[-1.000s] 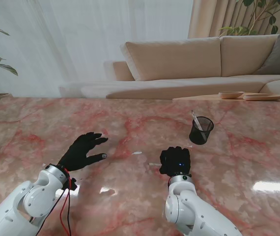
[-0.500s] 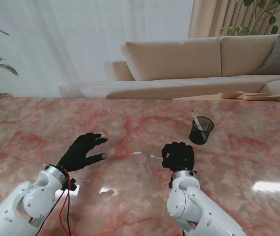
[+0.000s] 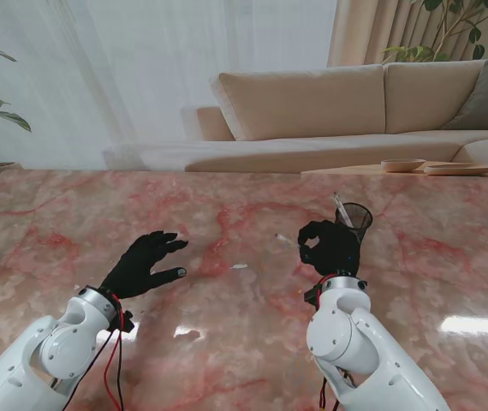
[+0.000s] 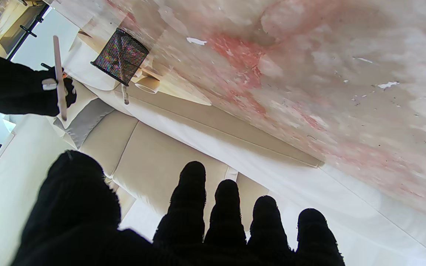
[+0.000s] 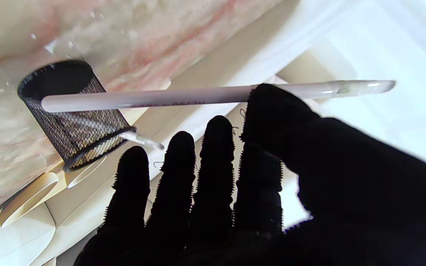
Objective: Insert makeup brushes into the holder
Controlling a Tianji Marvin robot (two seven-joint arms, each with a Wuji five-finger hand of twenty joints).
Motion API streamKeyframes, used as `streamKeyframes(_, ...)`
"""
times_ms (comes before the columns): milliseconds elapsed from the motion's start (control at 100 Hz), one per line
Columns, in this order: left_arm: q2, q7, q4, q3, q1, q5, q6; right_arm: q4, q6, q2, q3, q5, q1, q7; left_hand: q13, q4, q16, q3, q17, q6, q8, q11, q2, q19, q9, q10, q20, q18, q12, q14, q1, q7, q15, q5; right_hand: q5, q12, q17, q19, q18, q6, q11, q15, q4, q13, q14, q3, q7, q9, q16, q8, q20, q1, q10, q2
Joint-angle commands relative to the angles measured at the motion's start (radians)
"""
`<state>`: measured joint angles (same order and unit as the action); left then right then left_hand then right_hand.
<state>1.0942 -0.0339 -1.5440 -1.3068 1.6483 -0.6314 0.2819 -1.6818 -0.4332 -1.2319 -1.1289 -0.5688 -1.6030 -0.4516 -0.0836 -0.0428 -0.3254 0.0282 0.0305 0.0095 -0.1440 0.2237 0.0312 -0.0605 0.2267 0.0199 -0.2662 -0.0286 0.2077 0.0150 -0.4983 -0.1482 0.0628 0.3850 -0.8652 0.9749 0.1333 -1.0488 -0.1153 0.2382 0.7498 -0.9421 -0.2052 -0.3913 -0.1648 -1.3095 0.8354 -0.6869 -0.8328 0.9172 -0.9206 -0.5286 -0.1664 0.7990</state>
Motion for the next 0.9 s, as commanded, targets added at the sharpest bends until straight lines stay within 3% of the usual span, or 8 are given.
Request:
streamKeyframes(0,0.0,0.001,0.001,0.005,0.001,0.0,-0.001,-0.03,0.005,-0.002,-0.025,0.03,0.0,0.007,0.03,0.034,-0.002,-0.023,0.007,-0.006,0.016,-0.028,-0.04,0.033,-0.029,0.0,0.015,-0.002,-0.01,0.026,0.011,0.016,-0.013,-0.009,-0.084,0.026,-0.002,-0.003,-0.013,0.066,-0.003,-0.016,0.039,-0.016,-0.016,-0.014,0.068,-0.016,-0.008,0.021,-0.029,-0.025,-0.012,-0.027)
streamKeyframes(210,0.0,0.0,0.004,0.011,-0.006,0.0,-0.001,-0.068,0.035,-0.011,-0.114,0.132,0.008,0.016,0.031,0.034,-0.002,-0.024,0.008,-0.006,0.016,-0.029,-0.039,0.034,-0.029,0.0,0.016,-0.003,-0.011,0.025,0.011,0.016,-0.013,-0.01,-0.084,0.032,-0.011,0.003,-0.014,0.063,-0.007,-0.013,0.039,-0.007,-0.015,-0.01,0.069,-0.013,-0.011,0.018,-0.03,-0.031,-0.01,-0.028)
streamKeyframes(460,-0.002,0.011,0.006,0.019,-0.012,0.002,-0.01,-0.055,0.103,-0.017,-0.204,0.269,0.052,0.042,0.03,0.034,-0.002,-0.024,0.007,-0.006,0.016,-0.028,-0.04,0.034,-0.029,0.001,0.018,-0.002,-0.01,0.026,0.012,0.016,-0.013,-0.009,-0.089,0.04,-0.038,0.022,-0.018,0.05,-0.01,-0.009,0.038,0.016,-0.013,-0.007,0.075,-0.021,-0.018,0.011,-0.033,-0.043,-0.003,-0.021)
streamKeyframes(670,-0.002,0.015,0.006,0.023,-0.017,0.003,-0.019,-0.023,0.119,-0.024,-0.258,0.4,0.097,0.073,0.031,0.034,-0.002,-0.024,0.007,-0.006,0.016,-0.027,-0.039,0.035,-0.028,-0.001,0.02,-0.002,-0.01,0.026,0.011,0.015,-0.014,-0.01,-0.091,0.031,-0.117,0.085,-0.051,0.052,-0.046,0.026,0.037,0.127,-0.028,-0.005,0.078,0.028,-0.013,0.003,-0.031,-0.046,-0.002,-0.02)
streamKeyframes(740,-0.002,0.017,0.007,0.024,-0.018,0.004,-0.022,-0.006,0.121,-0.027,-0.269,0.436,0.112,0.08,0.031,0.034,-0.002,-0.024,0.007,-0.006,0.016,-0.028,-0.039,0.036,-0.029,0.0,0.02,-0.002,-0.01,0.026,0.012,0.016,-0.015,-0.01,-0.093,-0.018,-0.153,0.129,-0.067,0.054,-0.086,0.052,0.037,0.186,-0.034,-0.001,0.079,0.085,0.001,0.0,-0.036,-0.047,-0.005,-0.021)
streamKeyframes(780,-0.002,0.018,0.007,0.025,-0.019,0.004,-0.024,0.005,0.125,-0.027,-0.275,0.455,0.12,0.086,0.032,0.034,-0.002,-0.024,0.007,-0.007,0.016,-0.027,-0.039,0.036,-0.028,0.0,0.021,-0.002,-0.01,0.025,0.011,0.015,-0.015,-0.009,-0.093,-0.115,-0.171,0.161,-0.077,0.057,-0.086,0.068,0.036,0.221,-0.039,0.003,0.077,0.129,0.017,0.001,-0.052,-0.047,-0.004,-0.024)
streamKeyframes(890,-0.002,0.022,0.009,0.027,-0.021,0.007,-0.029,0.036,0.134,-0.032,-0.288,0.51,0.142,0.092,0.032,0.034,-0.002,-0.025,0.007,-0.006,0.016,-0.028,-0.04,0.037,-0.029,0.001,0.022,-0.001,-0.01,0.027,0.013,0.016,-0.016,-0.011,-0.095,-0.165,-0.198,0.202,-0.09,0.056,-0.138,0.109,0.037,0.27,-0.047,0.003,0.075,0.194,0.04,0.0,-0.051,-0.049,0.004,-0.021)
